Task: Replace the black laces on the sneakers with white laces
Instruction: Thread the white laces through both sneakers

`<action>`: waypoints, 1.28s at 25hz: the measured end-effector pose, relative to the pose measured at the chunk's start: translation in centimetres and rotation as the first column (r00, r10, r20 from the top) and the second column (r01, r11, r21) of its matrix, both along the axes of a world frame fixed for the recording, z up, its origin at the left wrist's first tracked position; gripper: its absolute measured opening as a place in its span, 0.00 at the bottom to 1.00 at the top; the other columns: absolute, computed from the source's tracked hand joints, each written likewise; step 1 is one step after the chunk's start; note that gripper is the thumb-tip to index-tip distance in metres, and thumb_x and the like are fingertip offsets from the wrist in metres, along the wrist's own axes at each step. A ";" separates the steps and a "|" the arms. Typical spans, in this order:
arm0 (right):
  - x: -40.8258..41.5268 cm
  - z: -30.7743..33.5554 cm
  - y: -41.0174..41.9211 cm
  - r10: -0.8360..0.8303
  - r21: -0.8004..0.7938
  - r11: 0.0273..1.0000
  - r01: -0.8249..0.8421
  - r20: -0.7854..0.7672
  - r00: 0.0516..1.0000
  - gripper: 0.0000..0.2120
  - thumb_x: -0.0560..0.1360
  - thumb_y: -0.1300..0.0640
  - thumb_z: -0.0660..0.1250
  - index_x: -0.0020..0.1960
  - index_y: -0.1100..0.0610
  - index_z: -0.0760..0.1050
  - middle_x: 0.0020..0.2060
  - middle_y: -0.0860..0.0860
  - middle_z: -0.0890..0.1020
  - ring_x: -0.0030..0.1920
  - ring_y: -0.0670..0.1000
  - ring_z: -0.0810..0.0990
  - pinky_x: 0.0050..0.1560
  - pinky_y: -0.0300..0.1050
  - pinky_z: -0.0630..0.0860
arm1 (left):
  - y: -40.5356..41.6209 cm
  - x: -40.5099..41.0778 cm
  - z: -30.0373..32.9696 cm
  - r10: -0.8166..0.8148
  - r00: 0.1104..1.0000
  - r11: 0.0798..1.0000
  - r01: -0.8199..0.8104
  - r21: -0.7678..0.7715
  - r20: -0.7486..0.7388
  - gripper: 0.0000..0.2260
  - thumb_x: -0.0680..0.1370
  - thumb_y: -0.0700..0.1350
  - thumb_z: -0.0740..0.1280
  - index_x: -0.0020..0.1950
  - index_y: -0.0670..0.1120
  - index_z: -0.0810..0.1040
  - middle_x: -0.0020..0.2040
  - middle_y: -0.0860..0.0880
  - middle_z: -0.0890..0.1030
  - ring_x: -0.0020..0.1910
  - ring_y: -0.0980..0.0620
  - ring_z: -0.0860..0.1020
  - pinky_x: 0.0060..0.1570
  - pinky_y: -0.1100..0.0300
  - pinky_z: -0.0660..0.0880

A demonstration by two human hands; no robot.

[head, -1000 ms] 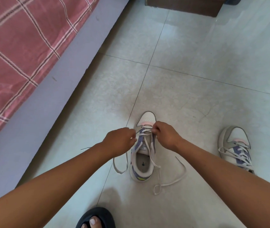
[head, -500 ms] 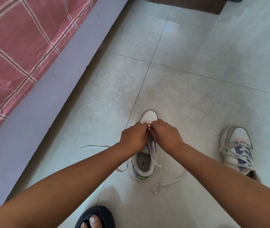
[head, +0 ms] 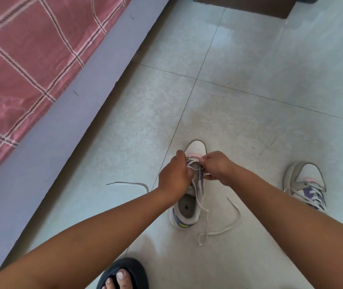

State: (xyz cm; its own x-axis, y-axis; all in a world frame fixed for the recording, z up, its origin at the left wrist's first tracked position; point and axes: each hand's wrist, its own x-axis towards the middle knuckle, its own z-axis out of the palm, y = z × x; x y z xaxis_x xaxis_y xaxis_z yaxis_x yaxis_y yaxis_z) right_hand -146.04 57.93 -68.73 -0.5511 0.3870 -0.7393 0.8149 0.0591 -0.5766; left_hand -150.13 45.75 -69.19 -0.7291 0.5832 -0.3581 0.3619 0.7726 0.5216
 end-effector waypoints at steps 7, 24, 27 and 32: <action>2.3 -1.4 -0.2 0.076 0.381 0.924 0.010 -0.210 0.975 0.05 0.77 0.59 0.64 0.43 0.56 0.74 0.36 0.49 0.79 0.41 0.52 0.80 0.46 0.48 0.77 | -0.1 0.2 -0.5 -0.107 0.989 0.993 0.102 -0.056 -0.104 0.09 0.79 0.46 0.58 0.57 0.48 0.72 0.52 0.47 0.74 0.43 0.48 0.74 0.36 0.58 0.65; 2.4 -1.7 1.1 -0.021 0.063 0.997 0.033 -0.178 0.984 0.09 0.74 0.62 0.62 0.34 0.58 0.73 0.28 0.50 0.69 0.31 0.49 0.66 0.29 0.35 0.63 | 0.0 -0.1 -0.8 -0.116 0.989 0.992 0.112 -0.057 -0.091 0.08 0.78 0.47 0.59 0.56 0.49 0.73 0.52 0.48 0.73 0.43 0.50 0.73 0.37 0.59 0.65; 3.5 -1.9 1.8 -0.421 -0.466 0.806 0.364 -0.020 0.907 0.10 0.74 0.63 0.62 0.34 0.57 0.70 0.27 0.50 0.65 0.28 0.47 0.62 0.31 0.39 0.65 | 0.0 0.1 -1.0 -0.151 0.983 0.987 0.145 -0.063 -0.100 0.08 0.78 0.47 0.59 0.55 0.49 0.73 0.51 0.48 0.73 0.42 0.50 0.72 0.36 0.59 0.64; 4.4 -2.8 0.6 -0.253 -0.043 0.968 0.249 -0.169 0.953 0.09 0.77 0.59 0.62 0.39 0.60 0.74 0.33 0.53 0.74 0.32 0.49 0.72 0.36 0.42 0.71 | 0.1 0.2 -1.1 -0.167 0.978 0.985 0.160 -0.062 -0.121 0.08 0.79 0.47 0.59 0.55 0.49 0.73 0.52 0.48 0.73 0.42 0.51 0.71 0.36 0.60 0.65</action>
State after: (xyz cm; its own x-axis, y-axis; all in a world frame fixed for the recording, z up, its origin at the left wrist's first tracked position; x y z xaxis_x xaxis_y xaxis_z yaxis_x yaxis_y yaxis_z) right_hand -141.66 58.55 -71.48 -0.5574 0.5144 -0.6516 0.6907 -0.1482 -0.7078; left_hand -149.97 45.87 -70.32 -0.6664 0.6816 -0.3022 0.5458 0.7221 0.4251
